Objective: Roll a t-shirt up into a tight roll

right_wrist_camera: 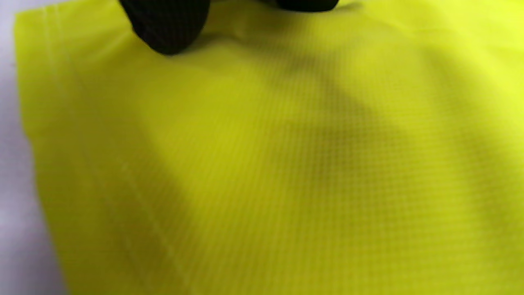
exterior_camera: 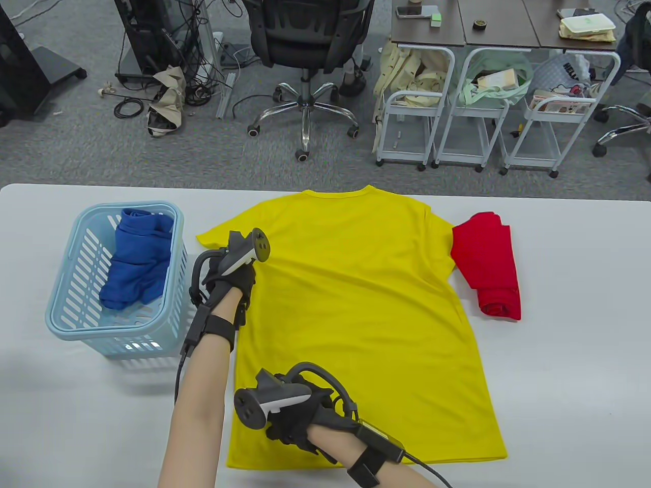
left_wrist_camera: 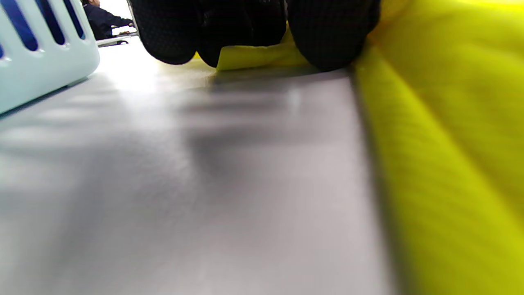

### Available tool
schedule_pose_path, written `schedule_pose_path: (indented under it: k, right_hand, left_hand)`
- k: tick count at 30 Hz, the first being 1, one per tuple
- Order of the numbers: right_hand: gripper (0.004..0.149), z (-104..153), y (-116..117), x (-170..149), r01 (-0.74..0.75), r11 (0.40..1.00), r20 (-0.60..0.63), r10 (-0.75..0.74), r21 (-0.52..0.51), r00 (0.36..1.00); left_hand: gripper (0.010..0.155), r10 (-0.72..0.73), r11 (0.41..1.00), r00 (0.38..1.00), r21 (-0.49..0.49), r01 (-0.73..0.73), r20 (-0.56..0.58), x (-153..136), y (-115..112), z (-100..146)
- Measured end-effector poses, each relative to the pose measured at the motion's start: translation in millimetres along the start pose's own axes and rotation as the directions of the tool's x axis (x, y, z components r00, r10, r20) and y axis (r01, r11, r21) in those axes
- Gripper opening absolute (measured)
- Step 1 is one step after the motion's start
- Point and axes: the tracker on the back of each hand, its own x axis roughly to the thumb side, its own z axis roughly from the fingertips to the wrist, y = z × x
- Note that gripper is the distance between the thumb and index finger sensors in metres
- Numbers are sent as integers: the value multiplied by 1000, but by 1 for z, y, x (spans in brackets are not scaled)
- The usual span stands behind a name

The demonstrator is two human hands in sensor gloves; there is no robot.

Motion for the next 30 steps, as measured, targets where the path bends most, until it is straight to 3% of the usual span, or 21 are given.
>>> schedule_pose_path:
  k: [6, 10, 17, 20, 23, 26, 30]
  right_hand:
    - [38, 4, -2, -8, -19, 993, -13, 18, -113, 1000]
    - [37, 17, -4, -25, 62, 990, 1, -63, -125, 998]
    - [37, 60, -32, -56, 290, 925, 105, -272, -248, 957]
    - [38, 72, -45, -60, 402, 867, 216, -350, -295, 912]
    - [38, 87, -55, -63, 406, 833, 253, -329, -376, 910]
    - [38, 99, -61, -67, 445, 809, 301, -346, -384, 889]
    - [37, 105, -56, -73, 491, 789, 345, -375, -368, 861]
  left_hand:
    - [42, -36, 997, 999, 63, 37, -9, 11, -3, 3]
    - [42, 44, 995, 999, 91, -41, -29, 12, 3, 10]
    - [43, 155, 975, 987, 166, -146, -42, 13, 47, 28]
    - [43, 251, 940, 968, 237, -245, 3, 16, 72, 41]
    - [43, 444, 869, 895, 229, -440, 37, 8, 95, 50]
    - [43, 338, 895, 941, 306, -324, 6, 0, 116, 61]
    - [43, 321, 912, 947, 271, -307, -6, 5, 115, 65]
